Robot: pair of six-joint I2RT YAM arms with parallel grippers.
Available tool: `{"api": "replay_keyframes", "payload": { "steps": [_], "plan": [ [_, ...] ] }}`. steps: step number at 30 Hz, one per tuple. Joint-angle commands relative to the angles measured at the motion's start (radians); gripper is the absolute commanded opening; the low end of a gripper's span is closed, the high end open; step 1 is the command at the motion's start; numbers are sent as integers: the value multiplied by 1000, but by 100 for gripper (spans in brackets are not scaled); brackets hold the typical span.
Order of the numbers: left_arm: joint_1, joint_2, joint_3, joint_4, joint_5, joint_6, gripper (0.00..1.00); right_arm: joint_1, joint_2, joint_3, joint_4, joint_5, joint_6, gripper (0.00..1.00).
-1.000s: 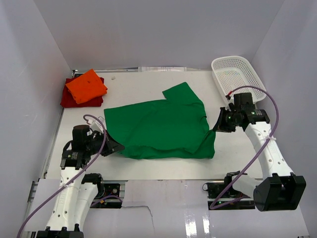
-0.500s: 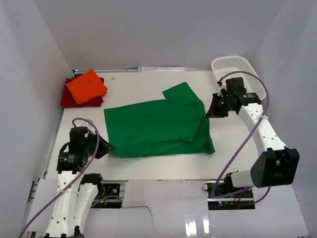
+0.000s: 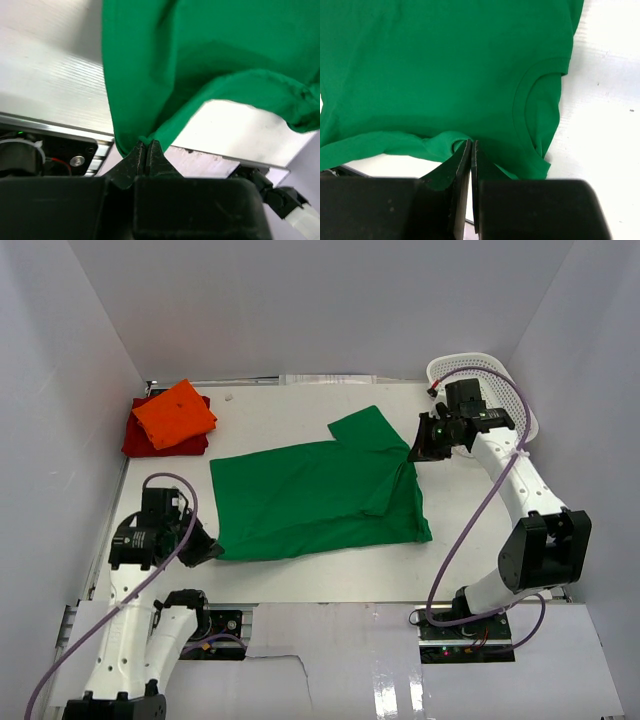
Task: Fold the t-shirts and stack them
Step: Fold the flattened tshirt in 1/3 of the way
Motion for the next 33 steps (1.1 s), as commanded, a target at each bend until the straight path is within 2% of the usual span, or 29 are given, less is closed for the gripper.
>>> {"api": "replay_keyframes", "payload": {
  "steps": [1,5,15,19,30,33],
  "plan": [
    [-11,75,85,-136,-143,-14,0,3,35,63,31,-11,-23,8],
    [-11,95,73,-150,-160,-43,0,3,49,67,43,-22,-26,8],
    [-11,128,-16,-13,-131,-58,0,6,78,70,75,-82,-42,8],
    [-11,140,-37,101,-128,-41,0,10,95,102,66,-99,-45,8],
    [-11,209,-54,235,-156,28,0,24,90,115,59,-109,-48,8],
    [-11,230,-54,272,-119,61,0,24,92,122,59,-114,-49,8]
  ]
}}
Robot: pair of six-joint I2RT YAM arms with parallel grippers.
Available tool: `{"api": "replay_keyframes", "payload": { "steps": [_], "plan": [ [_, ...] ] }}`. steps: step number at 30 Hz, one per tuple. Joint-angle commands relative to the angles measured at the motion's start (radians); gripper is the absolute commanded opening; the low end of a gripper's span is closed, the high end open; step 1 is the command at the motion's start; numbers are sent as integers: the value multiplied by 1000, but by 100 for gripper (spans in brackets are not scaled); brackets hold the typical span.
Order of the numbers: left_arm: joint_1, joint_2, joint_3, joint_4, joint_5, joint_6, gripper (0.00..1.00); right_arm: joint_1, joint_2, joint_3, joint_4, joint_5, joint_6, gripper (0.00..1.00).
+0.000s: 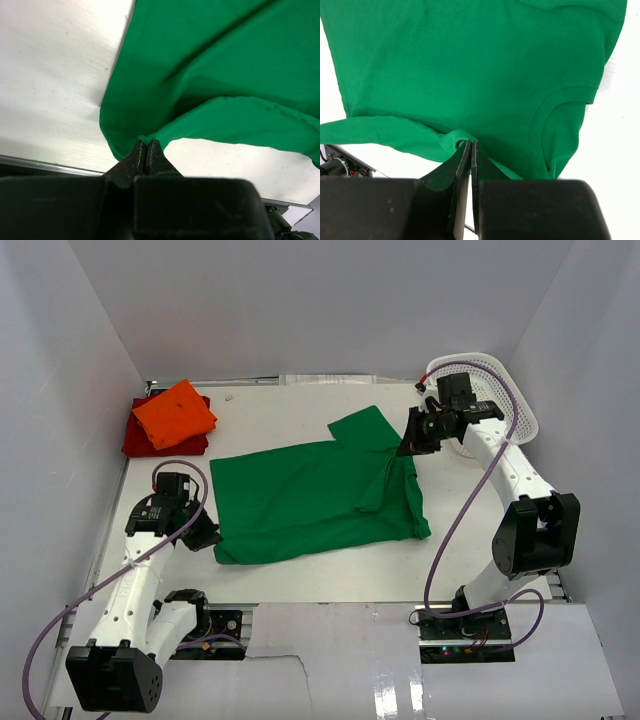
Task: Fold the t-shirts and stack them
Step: Fold the flattened tshirt in 1/3 of the way
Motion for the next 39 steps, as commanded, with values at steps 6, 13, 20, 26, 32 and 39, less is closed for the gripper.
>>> {"api": "replay_keyframes", "payload": {
  "steps": [6,13,20,26,32,39],
  "plan": [
    [-3,137,19,84,32,112,0,4,22,103,5,-30,-26,8],
    [-8,256,19,100,60,123,0,21,62,155,-16,-40,-34,8],
    [-8,276,77,85,-9,129,0,44,119,186,-22,-46,-44,8],
    [-8,320,115,85,-83,135,0,56,183,227,-31,-49,-55,8],
    [-8,345,129,85,-122,137,0,58,181,253,-42,-15,-55,8],
    [-8,332,154,84,-148,140,0,56,188,313,-79,-3,-55,8]
  ]
}}
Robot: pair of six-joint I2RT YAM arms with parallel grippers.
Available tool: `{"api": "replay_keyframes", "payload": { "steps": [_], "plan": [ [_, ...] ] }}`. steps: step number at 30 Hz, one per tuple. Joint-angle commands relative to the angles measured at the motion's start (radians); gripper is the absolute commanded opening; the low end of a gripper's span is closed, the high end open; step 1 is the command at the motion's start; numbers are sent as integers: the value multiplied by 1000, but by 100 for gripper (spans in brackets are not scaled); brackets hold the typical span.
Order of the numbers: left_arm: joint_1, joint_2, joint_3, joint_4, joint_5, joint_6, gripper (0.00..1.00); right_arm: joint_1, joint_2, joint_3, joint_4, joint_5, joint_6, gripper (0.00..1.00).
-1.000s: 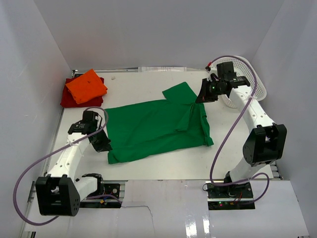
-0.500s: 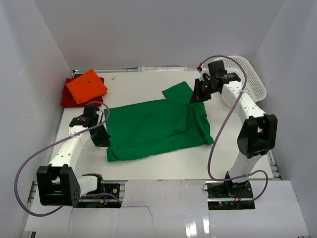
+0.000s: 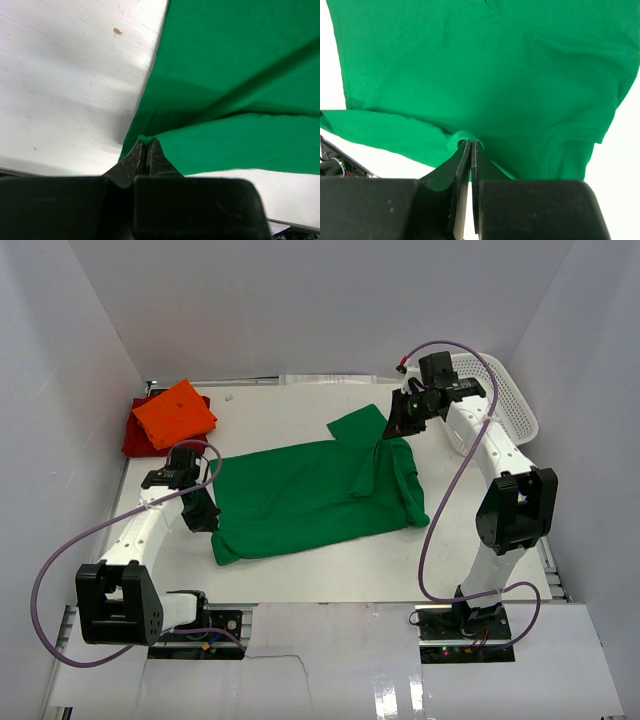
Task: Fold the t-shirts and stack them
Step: Fold the flattened tshirt in 1/3 of the way
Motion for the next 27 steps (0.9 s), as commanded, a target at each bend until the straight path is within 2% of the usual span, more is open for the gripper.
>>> {"api": "replay_keyframes", "payload": {
  "steps": [1,13,19,22,25,27],
  "plan": [
    [-3,-26,50,0,-40,10,0,0,-12,50,-16,16,-10,8],
    [-3,27,67,23,-30,33,0,-25,-23,23,-11,42,-10,8],
    [-3,99,80,60,-36,56,0,-25,41,50,5,27,-7,8],
    [-3,167,95,71,-65,57,7,-25,92,107,5,45,-9,8],
    [-3,228,98,100,-79,57,7,-26,150,185,13,52,-9,8],
    [-3,262,101,108,-88,60,27,-26,184,246,7,33,-4,9]
  ]
}}
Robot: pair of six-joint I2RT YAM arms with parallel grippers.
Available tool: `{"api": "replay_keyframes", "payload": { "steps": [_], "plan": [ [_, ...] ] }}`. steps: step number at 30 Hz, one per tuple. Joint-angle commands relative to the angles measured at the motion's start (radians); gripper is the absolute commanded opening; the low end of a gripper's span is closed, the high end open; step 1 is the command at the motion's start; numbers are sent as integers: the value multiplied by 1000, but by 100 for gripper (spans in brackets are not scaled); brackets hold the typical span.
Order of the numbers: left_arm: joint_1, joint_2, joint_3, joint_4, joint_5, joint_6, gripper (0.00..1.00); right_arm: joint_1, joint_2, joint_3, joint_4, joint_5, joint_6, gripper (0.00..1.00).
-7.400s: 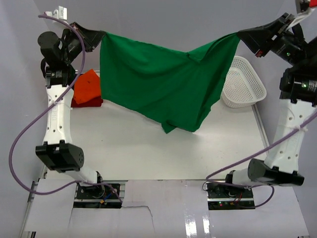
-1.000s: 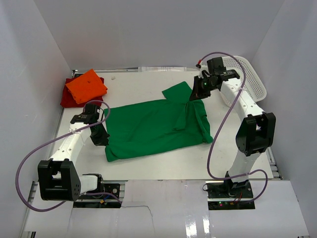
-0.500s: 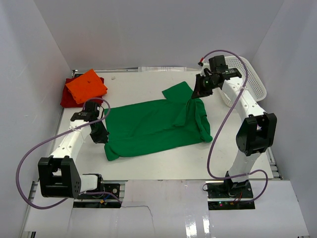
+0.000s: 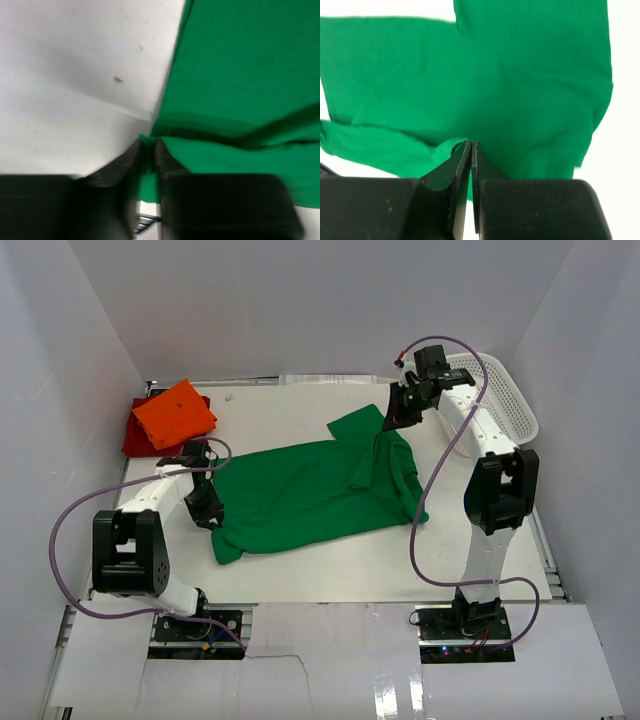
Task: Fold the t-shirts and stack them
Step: Fold the flattened tshirt in 1/3 of the way
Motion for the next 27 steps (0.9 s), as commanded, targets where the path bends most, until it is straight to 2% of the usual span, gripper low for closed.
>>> {"api": "replay_keyframes", "payload": {
  "steps": [1,2,5,7,8,9,10,11,14,17,22,24,27],
  "plan": [
    [-3,56,39,35,-40,11,41,-5,52,109,14,-1,-1,16],
    [-3,73,42,35,-43,11,71,-5,60,121,17,8,5,32],
    [-3,113,66,26,-69,3,94,-5,52,106,29,129,14,47],
    [-3,102,89,23,-92,-14,96,-5,14,77,43,211,5,51],
    [-3,69,99,23,-109,-21,98,-5,-3,62,47,238,4,59],
    [-3,50,109,24,-116,-31,98,-5,-43,29,55,273,2,60],
    [-3,12,132,23,-110,-31,98,-5,-83,-7,41,299,2,67],
    [-3,-3,145,26,-100,-26,98,-4,-83,-8,41,306,2,68],
    [-6,-2,197,26,-45,12,98,16,-188,-132,-2,374,5,70],
    [-9,64,244,27,7,37,98,25,-242,-302,3,430,31,67],
    [-22,161,303,64,68,52,98,11,-264,-521,87,387,80,63],
    [-23,211,330,85,123,51,98,-2,-275,-561,110,372,97,63],
    [-34,265,366,113,133,44,98,-39,-276,-610,147,306,109,62]
  ]
}}
